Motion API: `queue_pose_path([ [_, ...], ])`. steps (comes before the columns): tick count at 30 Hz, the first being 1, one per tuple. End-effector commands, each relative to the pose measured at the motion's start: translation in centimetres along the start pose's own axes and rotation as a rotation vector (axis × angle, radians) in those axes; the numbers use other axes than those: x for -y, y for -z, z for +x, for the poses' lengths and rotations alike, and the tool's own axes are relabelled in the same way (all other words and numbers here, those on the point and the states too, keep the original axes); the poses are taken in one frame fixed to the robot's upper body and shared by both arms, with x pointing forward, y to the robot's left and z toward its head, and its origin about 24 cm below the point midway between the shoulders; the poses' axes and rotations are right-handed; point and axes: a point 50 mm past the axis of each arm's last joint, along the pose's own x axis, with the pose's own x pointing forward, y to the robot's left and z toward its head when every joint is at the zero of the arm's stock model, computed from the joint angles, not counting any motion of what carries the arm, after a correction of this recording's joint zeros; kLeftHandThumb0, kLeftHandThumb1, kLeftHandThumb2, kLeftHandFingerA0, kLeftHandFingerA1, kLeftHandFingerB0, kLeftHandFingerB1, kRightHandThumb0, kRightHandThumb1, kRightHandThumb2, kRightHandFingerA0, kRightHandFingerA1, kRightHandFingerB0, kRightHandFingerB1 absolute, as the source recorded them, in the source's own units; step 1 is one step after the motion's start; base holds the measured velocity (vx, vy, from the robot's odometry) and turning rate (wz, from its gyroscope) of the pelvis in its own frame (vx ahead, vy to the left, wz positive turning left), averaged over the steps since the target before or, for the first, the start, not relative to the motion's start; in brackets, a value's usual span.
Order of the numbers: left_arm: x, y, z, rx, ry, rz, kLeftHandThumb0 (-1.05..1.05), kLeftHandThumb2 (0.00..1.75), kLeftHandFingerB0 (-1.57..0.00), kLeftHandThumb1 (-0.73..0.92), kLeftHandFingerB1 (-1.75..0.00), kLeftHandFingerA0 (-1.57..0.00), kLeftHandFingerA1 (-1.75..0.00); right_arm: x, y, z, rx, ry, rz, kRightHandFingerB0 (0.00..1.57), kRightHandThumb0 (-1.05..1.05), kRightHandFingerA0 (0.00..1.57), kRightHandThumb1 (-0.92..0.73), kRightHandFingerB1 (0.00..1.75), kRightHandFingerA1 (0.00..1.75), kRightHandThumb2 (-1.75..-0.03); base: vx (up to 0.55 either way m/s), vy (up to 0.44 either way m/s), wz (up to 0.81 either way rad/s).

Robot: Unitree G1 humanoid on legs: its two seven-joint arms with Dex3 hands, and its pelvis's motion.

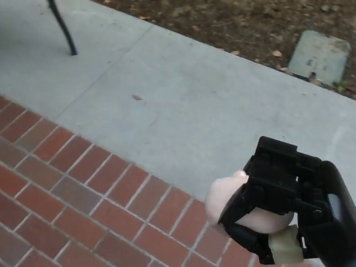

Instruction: The robot uses its right hand to pick up the emotional support dumpling kept on the square table outside, turn around and walk towards the round table and place it in middle of the desk

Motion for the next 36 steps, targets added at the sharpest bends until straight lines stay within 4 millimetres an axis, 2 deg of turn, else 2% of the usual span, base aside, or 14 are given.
queue_pose_path([
  [1,-0.2,-0.4,0.0,0.04,-0.004,-0.023,-0.2,0.62,-0.85,0.59,-0.71,-0.82,-0.87,-0.1,0.2,-0.4,-0.02,-0.035,-0.008,0.77,-0.05,0.87,-0.54,1.54,1.75,-1.23,0.13,-0.005,1.13],
  [9,-0.2,-0.2,-0.1,0.033,-0.001,-0.009,-0.18,0.6,-0.84,0.61,-0.69,-0.81,-0.85,-0.2,0.4,-0.3,-0.021,-0.047,-0.014,0.75,-0.07,0.86,-0.57,1.54,1.75,-1.19,0.11,-0.062,1.23],
  [18,-0.2,-0.3,0.0,0.04,-0.001,-0.03,-0.16,0.66,-0.86,0.57,-0.73,-0.83,-0.91,-0.2,0.7,-0.1,-0.018,-0.047,-0.014,0.76,-0.07,0.89,-0.57,1.54,1.73,-1.2,0.04,-0.07,1.01],
  [19,-0.2,-0.3,0.0,0.039,-0.003,-0.034,-0.2,0.6,-0.87,0.59,-0.71,-0.84,-0.87,-0.2,0.7,0.0,-0.019,-0.051,-0.017,0.77,-0.07,0.89,-0.58,1.52,1.72,-1.19,0.01,-0.027,1.04],
  [24,-0.1,-0.4,0.0,0.037,-0.002,-0.033,-0.2,0.6,-0.86,0.58,-0.71,-0.83,-0.85,-0.2,0.9,0.0,-0.017,-0.06,-0.026,0.79,-0.07,0.88,-0.57,1.48,1.7,-1.19,0.05,0.057,0.84],
  [25,-0.1,-0.5,0.1,0.037,-0.001,-0.025,-0.21,0.6,-0.84,0.61,-0.68,-0.82,-0.88,-0.1,1.0,0.0,-0.022,-0.068,-0.033,0.72,-0.08,0.86,-0.57,1.56,1.74,-1.18,0.12,0.111,0.92],
  [29,0.0,-0.7,0.2,0.036,0.0,-0.013,-0.21,0.6,-0.84,0.61,-0.68,-0.82,-0.88,0.0,1.1,0.1,-0.031,-0.08,-0.045,0.72,-0.08,0.86,-0.57,1.56,1.74,-1.18,0.11,0.103,0.63],
  [30,-0.1,-0.7,0.2,0.038,-0.003,-0.001,-0.24,0.57,-0.84,0.61,-0.66,-0.82,-0.87,0.0,1.3,0.1,-0.033,-0.08,-0.049,0.77,-0.09,0.87,-0.59,1.46,1.69,-1.14,0.1,0.086,0.65],
  [33,-0.1,-0.8,0.2,0.042,-0.009,0.018,-0.24,0.57,-0.84,0.61,-0.66,-0.82,-0.87,0.1,1.6,0.2,-0.036,-0.08,-0.055,0.77,-0.09,0.87,-0.59,1.46,1.69,-1.14,0.1,0.055,0.71],
  [34,-0.1,-0.9,0.2,0.038,-0.01,0.012,-0.27,0.86,-0.81,0.44,-0.78,-0.8,-0.85,0.2,1.8,0.3,-0.047,-0.085,-0.057,0.78,-0.12,0.88,-0.6,1.4,1.66,-1.14,0.1,0.03,0.59],
  [36,-0.1,-0.9,0.3,0.037,-0.01,0.01,-0.27,0.86,-0.81,0.44,-0.78,-0.8,-0.85,0.2,1.8,0.4,-0.051,-0.087,-0.058,0.78,-0.12,0.88,-0.6,1.4,1.66,-1.14,0.0,-0.208,0.79],
])
